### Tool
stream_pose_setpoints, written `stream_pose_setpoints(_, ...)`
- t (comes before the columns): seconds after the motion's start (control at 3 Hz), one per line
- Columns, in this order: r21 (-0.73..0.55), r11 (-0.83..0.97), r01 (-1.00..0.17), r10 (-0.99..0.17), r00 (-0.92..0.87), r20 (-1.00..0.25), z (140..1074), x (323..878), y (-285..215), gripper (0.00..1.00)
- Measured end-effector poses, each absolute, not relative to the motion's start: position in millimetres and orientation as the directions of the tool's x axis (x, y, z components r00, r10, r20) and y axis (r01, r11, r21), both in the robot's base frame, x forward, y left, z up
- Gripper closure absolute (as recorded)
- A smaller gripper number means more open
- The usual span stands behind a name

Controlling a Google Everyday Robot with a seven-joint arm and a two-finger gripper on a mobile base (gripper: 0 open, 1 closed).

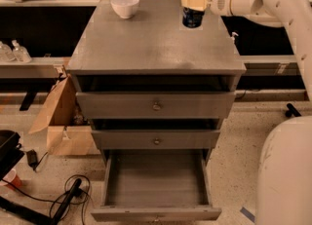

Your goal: Pick pepsi can from bottom drawer and place on counter

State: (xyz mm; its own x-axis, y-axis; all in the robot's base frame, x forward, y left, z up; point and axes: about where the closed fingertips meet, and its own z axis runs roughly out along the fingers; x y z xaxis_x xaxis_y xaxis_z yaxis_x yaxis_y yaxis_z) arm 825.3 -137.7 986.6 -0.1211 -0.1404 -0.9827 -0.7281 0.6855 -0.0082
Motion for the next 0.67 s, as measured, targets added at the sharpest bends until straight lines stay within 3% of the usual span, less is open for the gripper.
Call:
stream_pose_setpoints(0.33,0.054,0.709,-0.703,-0.130,-0.205,-0.970,931.1,842.5,-154.4,1.00)
stream_pose_setpoints(0.67,0.055,0.703,-0.709,-0.131,-0.204,-0.970,930.4,843.1,-148.6,0.74)
